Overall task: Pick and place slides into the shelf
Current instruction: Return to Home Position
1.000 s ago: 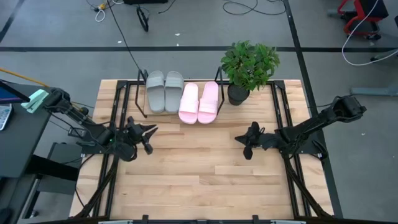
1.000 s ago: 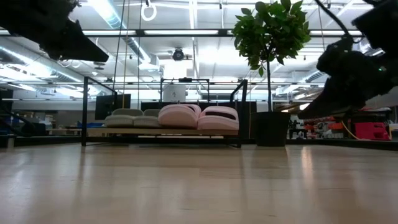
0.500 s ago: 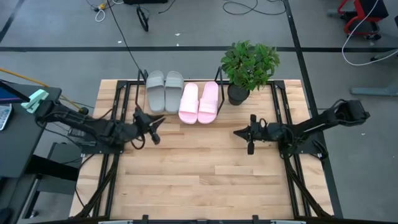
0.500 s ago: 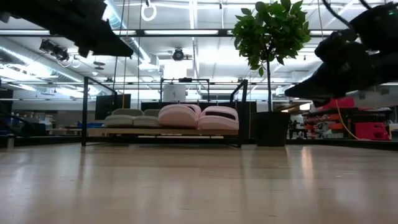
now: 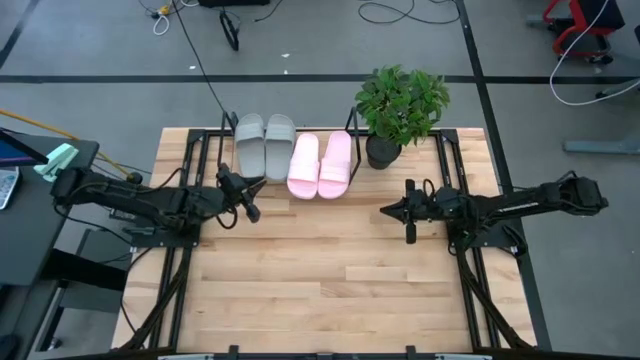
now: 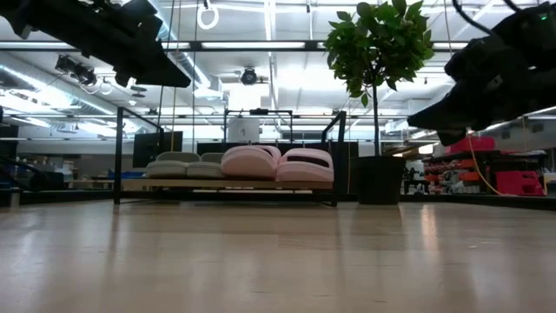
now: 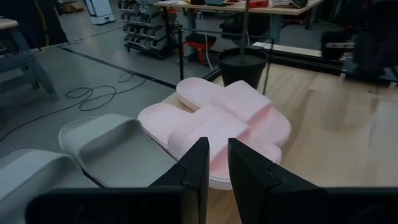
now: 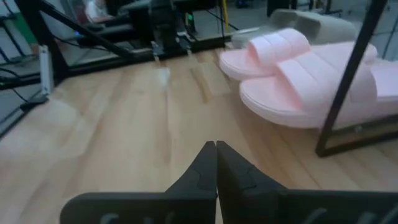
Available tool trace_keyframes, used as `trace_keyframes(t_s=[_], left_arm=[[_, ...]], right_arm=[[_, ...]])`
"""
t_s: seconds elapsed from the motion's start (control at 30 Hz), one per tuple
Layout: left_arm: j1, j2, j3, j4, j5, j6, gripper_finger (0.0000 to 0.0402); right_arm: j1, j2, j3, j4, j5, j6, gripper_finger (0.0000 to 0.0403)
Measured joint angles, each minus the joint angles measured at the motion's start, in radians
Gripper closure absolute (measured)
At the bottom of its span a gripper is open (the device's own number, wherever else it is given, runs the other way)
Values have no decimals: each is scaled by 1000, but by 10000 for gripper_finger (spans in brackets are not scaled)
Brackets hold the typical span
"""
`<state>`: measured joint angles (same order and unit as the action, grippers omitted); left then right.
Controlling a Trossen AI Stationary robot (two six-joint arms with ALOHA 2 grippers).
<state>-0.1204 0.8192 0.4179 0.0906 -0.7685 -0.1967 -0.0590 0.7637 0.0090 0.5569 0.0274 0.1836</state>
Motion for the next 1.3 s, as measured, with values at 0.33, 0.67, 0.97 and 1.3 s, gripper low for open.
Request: trace_keyframes(t_s=[0.33, 0.67, 0.97, 1.3], left_arm=[[40, 0, 0, -10, 0, 3, 340], [70, 0, 0, -13, 33, 8, 337], [74, 0, 0, -13, 34, 10, 338], [74, 0, 0, -13, 59, 9, 340]], right_arm=[[22, -349, 0, -338, 75, -8, 403], [23, -613, 0, -518, 59, -26, 403], [23, -646, 0, -523, 40, -30, 403], [94, -721, 0, -477, -34, -23, 403]])
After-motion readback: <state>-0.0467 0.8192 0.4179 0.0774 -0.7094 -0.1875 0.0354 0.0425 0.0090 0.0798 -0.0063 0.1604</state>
